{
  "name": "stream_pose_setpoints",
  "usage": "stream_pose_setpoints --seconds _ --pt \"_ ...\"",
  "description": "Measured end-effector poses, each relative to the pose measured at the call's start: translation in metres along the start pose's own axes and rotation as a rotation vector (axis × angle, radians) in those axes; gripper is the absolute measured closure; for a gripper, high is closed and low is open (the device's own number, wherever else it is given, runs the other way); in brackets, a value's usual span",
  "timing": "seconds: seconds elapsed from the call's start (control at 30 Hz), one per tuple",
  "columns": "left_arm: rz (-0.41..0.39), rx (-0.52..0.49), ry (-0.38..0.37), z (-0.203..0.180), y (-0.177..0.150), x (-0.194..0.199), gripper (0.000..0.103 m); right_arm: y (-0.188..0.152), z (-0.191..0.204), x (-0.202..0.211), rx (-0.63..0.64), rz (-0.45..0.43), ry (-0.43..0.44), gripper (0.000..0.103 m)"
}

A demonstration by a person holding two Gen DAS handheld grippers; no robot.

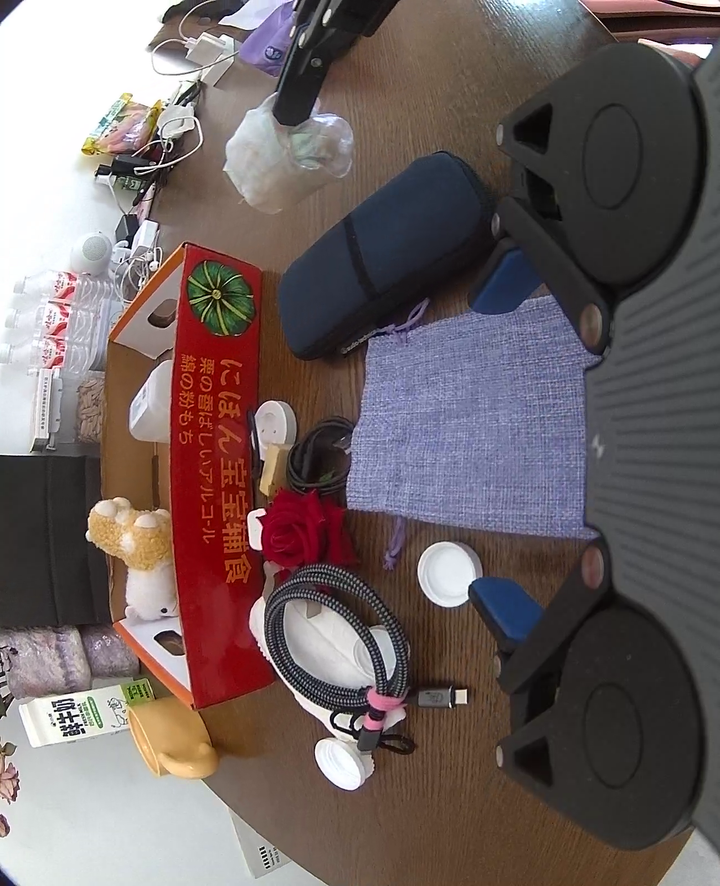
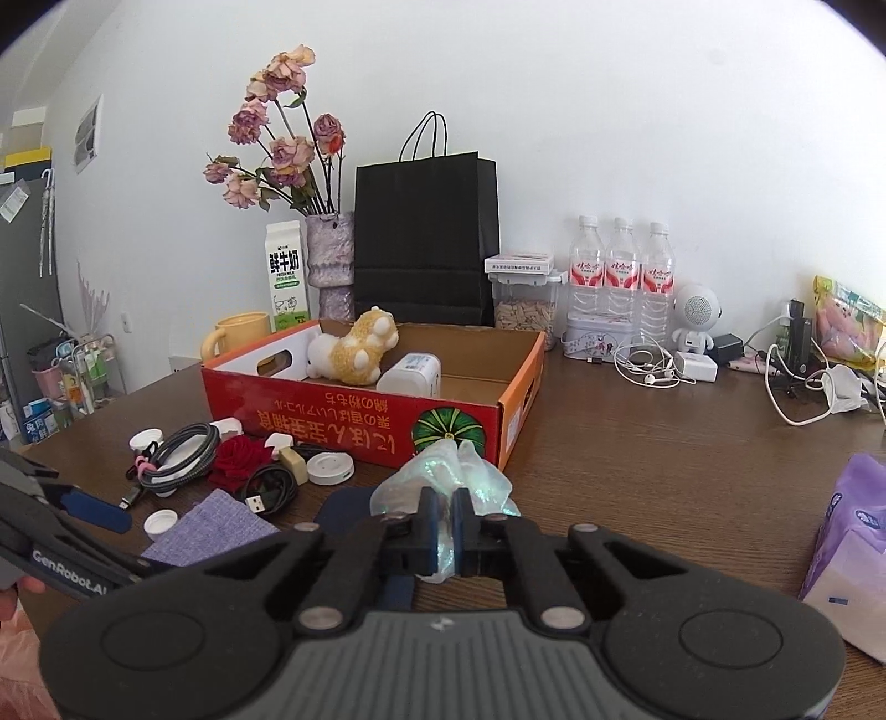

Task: Organize objects
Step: 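Grasp and lift the purple drawstring pouch with the left tool while the right tool holds the bag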

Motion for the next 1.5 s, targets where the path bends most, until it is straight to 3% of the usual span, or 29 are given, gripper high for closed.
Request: stream_pose_setpoints --seconds 0.13,0.53,0.6,0.67,0.8,0.87,1.03,1.1,1.17,1.2,1.27,1.3,1.33,1.5 --pt "0.051 0.005 0.019 0.000 -0.009 -0.012 0.000 0.001 0.004 0.003 0.002 -0.008 0.006 0.099" --pt "-0.003 -0.019 0.021 -0.007 -0.008 -0.015 0.001 -0.003 0.012 0.001 0.002 0.000 0.016 0.099" --pt "-0.011 -0.025 0.012 -0.008 -0.007 -0.013 0.008 -0.003 0.013 0.001 0.004 0.001 0.015 0.099" --pt "-0.026 -0.030 0.005 -0.009 -0.006 -0.009 0.027 -0.003 0.014 0.002 0.005 0.000 0.016 0.099" --pt "-0.044 -0.030 -0.001 -0.009 -0.005 -0.005 0.053 -0.003 0.016 0.003 0.007 -0.001 0.018 0.099" --pt "-0.051 -0.031 -0.007 -0.007 -0.004 -0.002 0.073 -0.003 0.018 0.003 0.009 -0.002 0.021 0.099" --pt "-0.066 -0.055 -0.018 -0.007 -0.007 0.001 0.084 0.000 0.022 0.003 0.012 -0.004 0.027 0.099" --pt "-0.060 -0.043 -0.012 -0.006 -0.006 0.001 0.078 0.001 0.024 0.004 0.014 -0.005 0.028 0.099" --pt "-0.055 -0.031 0.009 -0.003 -0.004 0.003 0.057 0.002 0.025 0.004 0.017 -0.007 0.026 0.099" --pt "-0.057 -0.027 0.007 -0.003 -0.003 0.004 0.052 0.002 0.024 0.005 0.018 -0.008 0.026 0.099" --pt "-0.062 -0.016 -0.010 -0.004 0.001 0.009 0.013 0.002 0.023 0.006 0.016 -0.010 0.021 0.098" --pt "-0.073 -0.018 -0.009 -0.006 0.003 0.012 0.005 0.001 0.022 0.006 0.014 -0.010 0.019 0.098" --pt "-0.085 -0.026 -0.002 -0.008 0.005 0.014 0.000 0.001 0.020 0.006 0.012 -0.010 0.016 0.098" --pt "-0.031 -0.056 -0.003 -0.023 0.003 0.007 0.000 -0.001 0.017 0.007 0.003 -0.009 0.011 0.098"
Point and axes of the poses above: each gripper's, at about its wrist camera, not at the fingertips, and x roughly against the way its jaws point, z to its left, y to its top, the point moved 9 cm from there along -x, roughly the way its jaws point, and after that the axes turned 8 degrees about x, right-handed, at the moved point
